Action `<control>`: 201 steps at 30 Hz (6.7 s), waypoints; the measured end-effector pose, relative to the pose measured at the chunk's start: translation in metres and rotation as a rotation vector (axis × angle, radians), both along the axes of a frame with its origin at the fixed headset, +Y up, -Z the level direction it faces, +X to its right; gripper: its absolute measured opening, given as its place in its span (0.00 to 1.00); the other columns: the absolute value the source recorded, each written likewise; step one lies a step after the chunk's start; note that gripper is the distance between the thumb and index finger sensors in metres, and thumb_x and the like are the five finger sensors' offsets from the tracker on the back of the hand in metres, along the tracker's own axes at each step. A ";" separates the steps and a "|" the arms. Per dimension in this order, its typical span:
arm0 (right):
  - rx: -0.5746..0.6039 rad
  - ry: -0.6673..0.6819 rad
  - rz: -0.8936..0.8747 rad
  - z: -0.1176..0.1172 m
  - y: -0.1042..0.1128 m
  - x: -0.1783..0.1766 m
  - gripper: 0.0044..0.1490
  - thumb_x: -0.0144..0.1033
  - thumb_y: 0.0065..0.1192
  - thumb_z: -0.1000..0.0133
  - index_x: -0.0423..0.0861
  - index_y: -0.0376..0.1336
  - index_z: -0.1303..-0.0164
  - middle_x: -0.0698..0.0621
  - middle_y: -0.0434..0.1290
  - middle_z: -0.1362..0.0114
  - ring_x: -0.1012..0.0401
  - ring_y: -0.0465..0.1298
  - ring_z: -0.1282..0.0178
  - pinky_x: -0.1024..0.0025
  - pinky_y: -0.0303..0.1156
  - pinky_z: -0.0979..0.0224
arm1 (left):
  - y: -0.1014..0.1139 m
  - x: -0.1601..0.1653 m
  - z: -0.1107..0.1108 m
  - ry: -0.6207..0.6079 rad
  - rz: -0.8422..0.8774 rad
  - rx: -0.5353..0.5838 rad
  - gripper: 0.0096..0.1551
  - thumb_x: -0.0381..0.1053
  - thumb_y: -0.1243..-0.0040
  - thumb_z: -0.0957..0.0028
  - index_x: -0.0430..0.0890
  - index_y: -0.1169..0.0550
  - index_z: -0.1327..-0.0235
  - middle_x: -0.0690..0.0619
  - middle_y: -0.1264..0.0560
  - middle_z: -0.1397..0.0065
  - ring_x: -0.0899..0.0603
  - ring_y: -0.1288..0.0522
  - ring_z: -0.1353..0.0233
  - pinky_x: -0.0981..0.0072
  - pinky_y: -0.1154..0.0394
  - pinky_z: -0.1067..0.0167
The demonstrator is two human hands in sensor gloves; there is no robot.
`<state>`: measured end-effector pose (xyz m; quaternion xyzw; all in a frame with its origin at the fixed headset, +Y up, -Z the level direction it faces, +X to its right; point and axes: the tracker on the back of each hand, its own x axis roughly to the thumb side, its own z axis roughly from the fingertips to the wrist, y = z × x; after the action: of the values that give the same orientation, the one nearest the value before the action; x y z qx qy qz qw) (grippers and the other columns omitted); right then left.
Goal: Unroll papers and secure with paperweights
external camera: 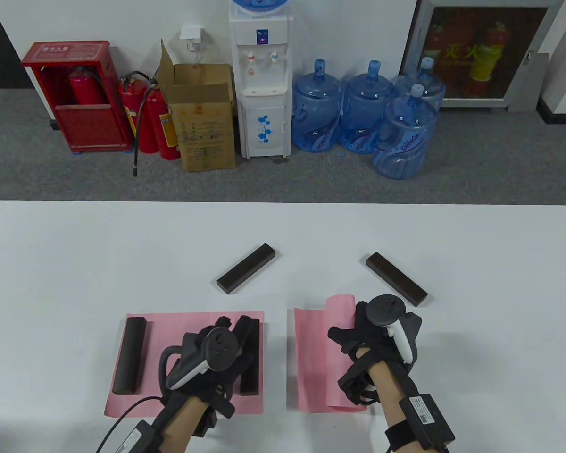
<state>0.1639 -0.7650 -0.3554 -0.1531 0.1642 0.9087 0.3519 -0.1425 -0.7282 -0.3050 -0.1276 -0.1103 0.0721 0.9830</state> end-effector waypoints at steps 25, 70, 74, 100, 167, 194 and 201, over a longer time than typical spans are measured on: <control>0.134 0.019 0.389 0.016 0.018 -0.018 0.67 0.56 0.68 0.54 0.48 0.31 0.22 0.42 0.47 0.20 0.43 0.72 0.32 0.45 0.70 0.36 | -0.039 0.113 -0.010 -0.109 -0.293 -0.198 0.43 0.64 0.43 0.47 0.60 0.44 0.19 0.49 0.48 0.10 0.30 0.55 0.13 0.32 0.55 0.21; -0.104 0.118 0.711 0.027 -0.001 0.116 0.42 0.46 0.72 0.54 0.56 0.61 0.26 0.49 0.39 0.16 0.44 0.41 0.14 0.37 0.45 0.18 | -0.041 0.108 -0.011 -0.113 -0.282 -0.213 0.42 0.64 0.45 0.46 0.61 0.45 0.19 0.50 0.50 0.10 0.30 0.54 0.13 0.33 0.55 0.21; -0.091 0.105 0.639 0.029 -0.003 0.132 0.42 0.45 0.72 0.53 0.57 0.61 0.26 0.48 0.40 0.16 0.44 0.43 0.14 0.37 0.46 0.18 | -0.041 0.109 -0.011 -0.113 -0.289 -0.213 0.42 0.64 0.45 0.46 0.61 0.46 0.19 0.51 0.50 0.10 0.30 0.54 0.13 0.32 0.55 0.21; -0.063 0.105 0.462 0.035 -0.010 0.149 0.42 0.44 0.71 0.52 0.57 0.59 0.26 0.46 0.45 0.16 0.42 0.47 0.16 0.37 0.49 0.19 | 0.032 0.056 -0.163 0.261 -0.242 -0.098 0.43 0.65 0.47 0.46 0.63 0.49 0.19 0.47 0.43 0.11 0.31 0.45 0.14 0.32 0.47 0.23; -0.043 0.111 0.453 0.034 -0.011 0.151 0.41 0.43 0.72 0.53 0.56 0.60 0.26 0.46 0.46 0.16 0.41 0.49 0.16 0.38 0.51 0.20 | -0.025 0.163 -0.030 -0.061 -0.451 -0.024 0.35 0.70 0.48 0.49 0.71 0.35 0.25 0.42 0.16 0.44 0.44 0.15 0.61 0.44 0.23 0.47; -0.035 0.115 0.441 0.035 -0.013 0.151 0.41 0.43 0.71 0.53 0.56 0.60 0.26 0.46 0.46 0.16 0.42 0.48 0.16 0.38 0.50 0.20 | 0.014 -0.050 -0.005 0.150 -0.115 0.120 0.41 0.71 0.53 0.48 0.68 0.46 0.19 0.43 0.31 0.18 0.35 0.24 0.29 0.36 0.33 0.32; -0.042 0.114 0.430 0.036 -0.013 0.152 0.42 0.44 0.71 0.52 0.57 0.59 0.26 0.46 0.45 0.16 0.42 0.47 0.16 0.38 0.49 0.20 | -0.012 -0.083 -0.007 0.181 -0.105 0.142 0.38 0.70 0.52 0.48 0.69 0.41 0.21 0.42 0.30 0.19 0.34 0.23 0.30 0.36 0.32 0.33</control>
<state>0.3164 -0.7778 -0.3198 -0.1404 0.1665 0.9663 0.1370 -0.2251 -0.7401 -0.3115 -0.0563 -0.0190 0.0240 0.9979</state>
